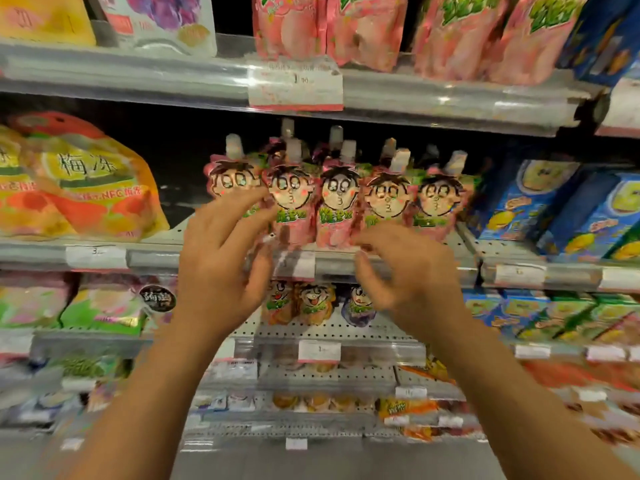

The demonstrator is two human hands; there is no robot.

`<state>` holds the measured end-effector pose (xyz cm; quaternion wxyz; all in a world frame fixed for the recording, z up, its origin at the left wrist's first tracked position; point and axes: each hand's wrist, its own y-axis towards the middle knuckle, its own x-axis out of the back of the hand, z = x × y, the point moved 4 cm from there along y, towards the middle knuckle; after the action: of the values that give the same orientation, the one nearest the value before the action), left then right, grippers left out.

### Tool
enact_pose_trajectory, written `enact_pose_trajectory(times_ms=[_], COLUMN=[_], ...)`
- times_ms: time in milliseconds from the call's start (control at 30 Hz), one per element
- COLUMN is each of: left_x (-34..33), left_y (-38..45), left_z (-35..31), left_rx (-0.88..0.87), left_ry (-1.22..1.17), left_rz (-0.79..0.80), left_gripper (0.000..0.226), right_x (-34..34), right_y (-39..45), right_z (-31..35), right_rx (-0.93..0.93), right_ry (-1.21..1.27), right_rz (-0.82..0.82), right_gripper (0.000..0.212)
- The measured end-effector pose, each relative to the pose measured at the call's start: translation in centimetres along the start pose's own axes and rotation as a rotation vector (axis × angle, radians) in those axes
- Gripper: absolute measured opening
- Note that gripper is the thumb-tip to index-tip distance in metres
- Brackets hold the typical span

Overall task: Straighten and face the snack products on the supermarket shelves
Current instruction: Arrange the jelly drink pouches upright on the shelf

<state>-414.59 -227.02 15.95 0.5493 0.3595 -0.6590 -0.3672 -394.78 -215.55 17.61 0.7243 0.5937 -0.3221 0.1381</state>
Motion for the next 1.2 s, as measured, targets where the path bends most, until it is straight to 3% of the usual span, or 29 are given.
enact_pose_trajectory(times_ms=[167, 267, 533, 867, 1067, 1200], left_x=[-0.4, -0.3, 1.7, 5.5, 6.8, 5.1], left_y=[-7.6, -9.5, -11.9, -14.6, -15.2, -14.4], left_z=[4.1, 5.5, 6.9, 8.4, 12.1, 14.6], left_rx=[0.276, 0.342, 0.505, 0.664, 0.628, 0.485], left_ry=[0.082, 0.112, 0.209, 0.397, 0.373, 0.325], left_rz=[0.144, 0.227, 0.273, 0.429, 0.352, 0.379], left_gripper=[0.047, 0.05, 0.051, 0.058, 0.056, 0.061], right_x=[-6.7, -8.5, -9.4, -10.3, -11.1, -11.6], right_y=[-5.7, -6.9, -7.9, -8.3, -8.5, -8.3], right_z=[-1.8, -2.3, -1.7, -1.3, -0.8, -0.1], right_rx=[-0.097, -0.075, -0.182, -0.237, -0.323, -0.425], right_ry=[-0.093, -0.156, -0.133, -0.1, -0.139, -0.177], right_rz=[0.168, 0.256, 0.155, 0.123, 0.18, 0.173], right_gripper=[0.044, 0.05, 0.061, 0.055, 0.061, 0.066])
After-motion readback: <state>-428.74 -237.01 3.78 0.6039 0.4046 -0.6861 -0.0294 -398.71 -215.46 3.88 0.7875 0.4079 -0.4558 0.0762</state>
